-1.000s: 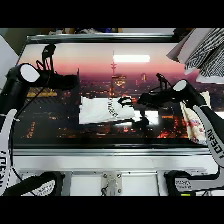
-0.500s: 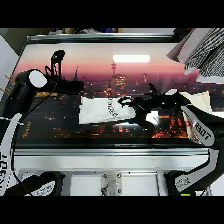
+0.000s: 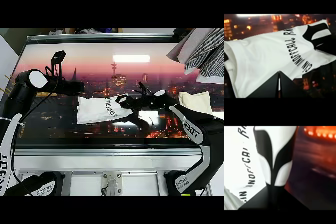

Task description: Fold the clothes and pants, and hang the long-sleeved shirts on hangers.

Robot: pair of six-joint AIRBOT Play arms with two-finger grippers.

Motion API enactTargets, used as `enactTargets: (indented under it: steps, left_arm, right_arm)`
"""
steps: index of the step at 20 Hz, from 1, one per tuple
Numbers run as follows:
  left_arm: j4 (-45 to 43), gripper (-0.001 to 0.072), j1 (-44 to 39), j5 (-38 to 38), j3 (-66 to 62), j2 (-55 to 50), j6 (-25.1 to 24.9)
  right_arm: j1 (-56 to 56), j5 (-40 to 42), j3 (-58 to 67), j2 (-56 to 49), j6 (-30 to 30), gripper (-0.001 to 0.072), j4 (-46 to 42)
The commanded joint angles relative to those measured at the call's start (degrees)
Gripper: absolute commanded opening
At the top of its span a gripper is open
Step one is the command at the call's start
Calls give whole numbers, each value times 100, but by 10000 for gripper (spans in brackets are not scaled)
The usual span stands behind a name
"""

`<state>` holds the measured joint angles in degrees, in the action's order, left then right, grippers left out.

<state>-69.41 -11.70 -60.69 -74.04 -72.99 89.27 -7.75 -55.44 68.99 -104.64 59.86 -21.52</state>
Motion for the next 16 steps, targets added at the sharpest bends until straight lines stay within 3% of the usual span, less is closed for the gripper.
enactTargets:
  steps: [1,8,16]
  left_arm:
    - [-2,7,-2,-103,2,2,4]
    - [11,6,-2,-229,2,0,7]
    - [35,7,-4,-229,2,0,9]
  right_arm:
    - [321,52,48,400,-221,13,-245]
    - [2629,61,433,1939,680,13,-2382]
    - [4990,994,516,2559,1419,13,-2413]
